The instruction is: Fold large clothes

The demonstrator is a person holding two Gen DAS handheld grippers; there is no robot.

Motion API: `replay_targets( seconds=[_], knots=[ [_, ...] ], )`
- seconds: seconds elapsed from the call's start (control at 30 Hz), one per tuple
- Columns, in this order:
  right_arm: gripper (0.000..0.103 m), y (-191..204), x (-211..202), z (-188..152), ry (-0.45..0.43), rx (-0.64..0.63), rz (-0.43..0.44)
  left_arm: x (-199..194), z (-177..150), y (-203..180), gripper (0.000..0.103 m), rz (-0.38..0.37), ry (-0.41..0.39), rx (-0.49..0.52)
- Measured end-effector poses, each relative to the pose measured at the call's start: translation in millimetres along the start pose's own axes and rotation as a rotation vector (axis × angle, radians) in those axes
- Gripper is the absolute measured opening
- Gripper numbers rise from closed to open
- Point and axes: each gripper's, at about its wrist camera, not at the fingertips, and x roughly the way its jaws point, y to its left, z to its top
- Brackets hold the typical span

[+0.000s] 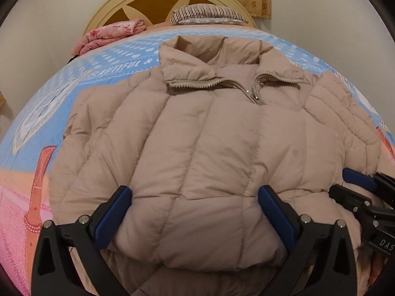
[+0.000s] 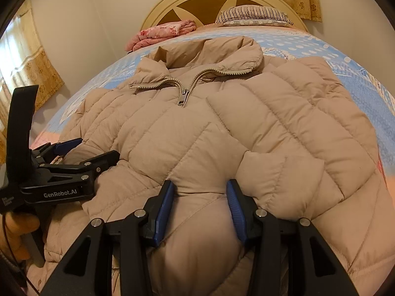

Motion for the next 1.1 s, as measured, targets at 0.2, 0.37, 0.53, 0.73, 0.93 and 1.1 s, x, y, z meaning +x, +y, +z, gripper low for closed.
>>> replay_targets(
  seconds=[0.2, 0.37, 0.53, 0.73, 0.93, 1.1],
  knots=[
    [0.046, 0, 0, 0, 0.000, 0.002, 0.005, 4, -3, 0, 0.103, -0.004, 0.007, -0.003],
    [0.046, 1, -3, 2, 0.037, -0.027, 0.018, 3, -3, 2, 0.103, -0.002, 0.008, 0.001],
    [0.046, 0, -3, -1, 0.031, -0.038, 0.023, -11, 1, -2, 0.103, 0.022, 0.000, 0.047],
    [0.046, -5, -4, 1, 0.041, -0.020, 0.062, -52, 25, 3, 0.103, 0.003, -0.071, 0.058],
    [0.054, -15, -30, 31, 0.069, -0.072, 0.124, -60, 79, 23, 0.103, -0.067, -0.101, 0.018],
    [0.057, -44, -31, 65, 0.045, -0.056, 0.108, -9, 119, 37, 0.103, -0.009, -0.061, -0.030]
  ],
)
